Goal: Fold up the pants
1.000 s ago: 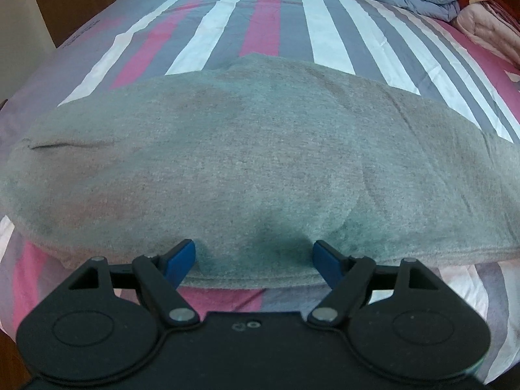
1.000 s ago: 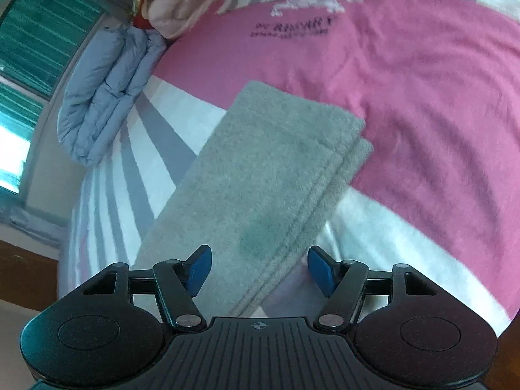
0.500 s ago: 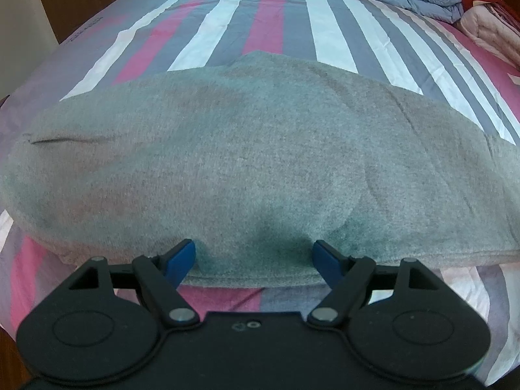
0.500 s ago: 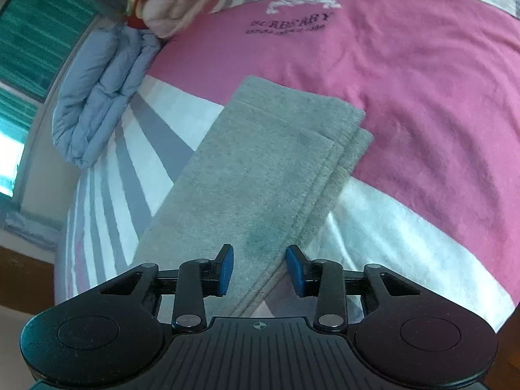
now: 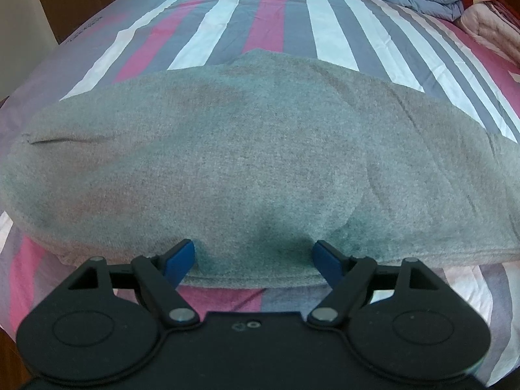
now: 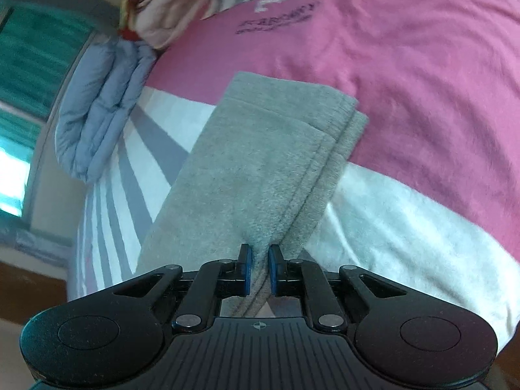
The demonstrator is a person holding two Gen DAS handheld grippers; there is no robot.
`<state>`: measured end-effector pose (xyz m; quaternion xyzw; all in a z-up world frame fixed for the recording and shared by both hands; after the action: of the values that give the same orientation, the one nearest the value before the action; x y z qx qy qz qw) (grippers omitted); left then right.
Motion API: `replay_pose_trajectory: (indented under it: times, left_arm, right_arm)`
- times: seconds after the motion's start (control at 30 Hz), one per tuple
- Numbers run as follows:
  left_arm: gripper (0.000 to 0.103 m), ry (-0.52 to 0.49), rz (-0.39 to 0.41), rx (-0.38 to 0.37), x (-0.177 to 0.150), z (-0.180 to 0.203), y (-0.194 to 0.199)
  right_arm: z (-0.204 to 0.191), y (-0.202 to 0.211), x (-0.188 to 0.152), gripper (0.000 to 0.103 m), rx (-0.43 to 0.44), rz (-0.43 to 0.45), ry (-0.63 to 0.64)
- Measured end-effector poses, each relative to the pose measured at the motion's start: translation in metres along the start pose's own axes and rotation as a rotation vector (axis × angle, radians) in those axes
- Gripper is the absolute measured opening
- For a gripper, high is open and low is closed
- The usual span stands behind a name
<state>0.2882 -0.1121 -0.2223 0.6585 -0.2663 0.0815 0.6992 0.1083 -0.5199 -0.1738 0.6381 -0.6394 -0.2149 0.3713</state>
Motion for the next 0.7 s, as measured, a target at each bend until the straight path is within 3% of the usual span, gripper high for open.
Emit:
replay_pose_trajectory:
  times: [0.13,0.27,0.37,0.5,0.57,0.67,0.7]
  left_arm:
    - [0.074,0.002,-0.002,-0.004,0.0,-0.003,0.0]
    - [0.075,-0.001,-0.005,0.0,0.0,-0.001,-0.002]
    - [0.075,0.001,-0.005,0.005,0.0,-0.001,-0.002]
    - [0.075,0.01,-0.001,0.002,0.0,-0.002,-0.002]
    - [0.075,0.012,-0.002,0.006,0.001,-0.001,-0.003]
    - [0.075,0.011,0.0,0.008,0.0,-0.001,-0.002]
    - [0.075,0.008,0.002,0.008,0.0,-0.001,-0.002]
  right_arm:
    - [0.001,0.006,0.005,0.006,-0.022,0.053,0.018]
    - [-0.009,0.04,0.0,0.005,0.03,0.132,0.131]
    - [0.012,0.019,-0.006,0.005,-0.066,0.072,0.131]
    - [0.005,0.018,-0.004,0.007,-0.06,0.053,0.155]
    - [0.0,0.028,-0.001,0.015,-0.044,0.052,0.188]
    - [0.011,0.039,0.008,0.047,-0.085,0.088,0.183]
    - [0.019,0.041,0.011,0.05,-0.091,0.1,0.161]
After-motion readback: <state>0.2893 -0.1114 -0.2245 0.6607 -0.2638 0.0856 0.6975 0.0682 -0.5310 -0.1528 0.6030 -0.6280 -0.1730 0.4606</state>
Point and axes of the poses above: each gripper's, at about its wrist camera, not at the fingertips, and y roughly against the way its jaws point, z to its right, x to its top, the point moved 4 cm from there along -y, roughly the way its jaws point, and after that the axes turned 3 degrees about -x, right-handed, at the moved point
